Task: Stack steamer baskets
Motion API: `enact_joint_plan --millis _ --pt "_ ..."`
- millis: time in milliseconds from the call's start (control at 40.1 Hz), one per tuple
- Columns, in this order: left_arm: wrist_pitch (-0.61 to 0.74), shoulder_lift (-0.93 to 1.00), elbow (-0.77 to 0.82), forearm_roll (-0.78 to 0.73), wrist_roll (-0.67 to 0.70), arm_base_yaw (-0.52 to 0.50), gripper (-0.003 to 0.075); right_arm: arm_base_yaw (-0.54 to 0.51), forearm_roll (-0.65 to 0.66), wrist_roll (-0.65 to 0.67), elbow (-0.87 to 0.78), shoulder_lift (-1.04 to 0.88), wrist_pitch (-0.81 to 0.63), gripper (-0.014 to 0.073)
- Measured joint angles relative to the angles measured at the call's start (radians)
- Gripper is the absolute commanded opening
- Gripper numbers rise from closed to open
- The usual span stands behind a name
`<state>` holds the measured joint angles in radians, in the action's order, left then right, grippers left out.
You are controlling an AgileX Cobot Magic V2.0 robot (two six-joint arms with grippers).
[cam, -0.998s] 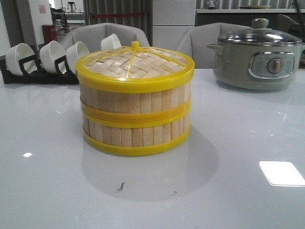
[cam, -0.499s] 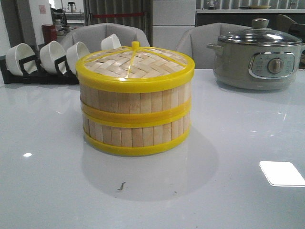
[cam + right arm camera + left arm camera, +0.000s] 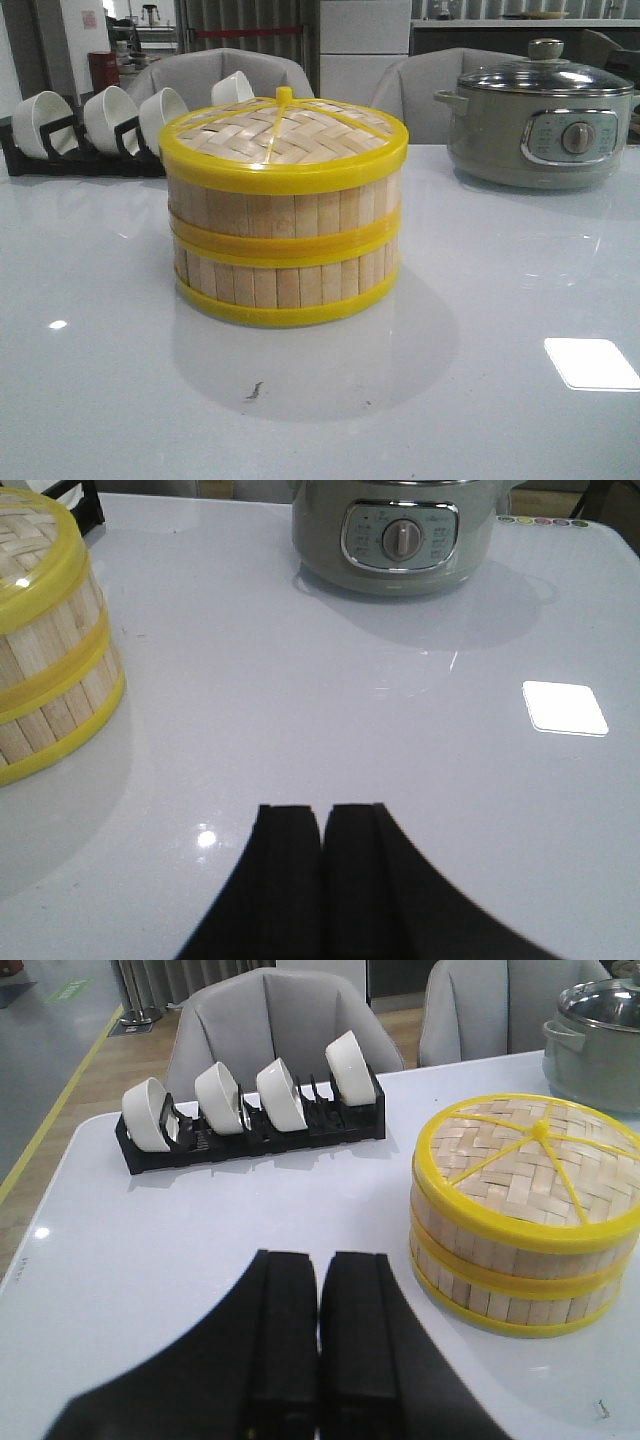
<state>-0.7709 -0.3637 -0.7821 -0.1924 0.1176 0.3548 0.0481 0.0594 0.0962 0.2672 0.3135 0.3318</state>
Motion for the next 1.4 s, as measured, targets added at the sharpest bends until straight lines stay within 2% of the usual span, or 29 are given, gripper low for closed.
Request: enact_joint_plan --millis 1398 --pt "0.011 0.0 0.0 -0.025 0.0 0.0 0.0085 -0.001 0.0 0.0 -0.004 0.0 -0.02 0.0026"
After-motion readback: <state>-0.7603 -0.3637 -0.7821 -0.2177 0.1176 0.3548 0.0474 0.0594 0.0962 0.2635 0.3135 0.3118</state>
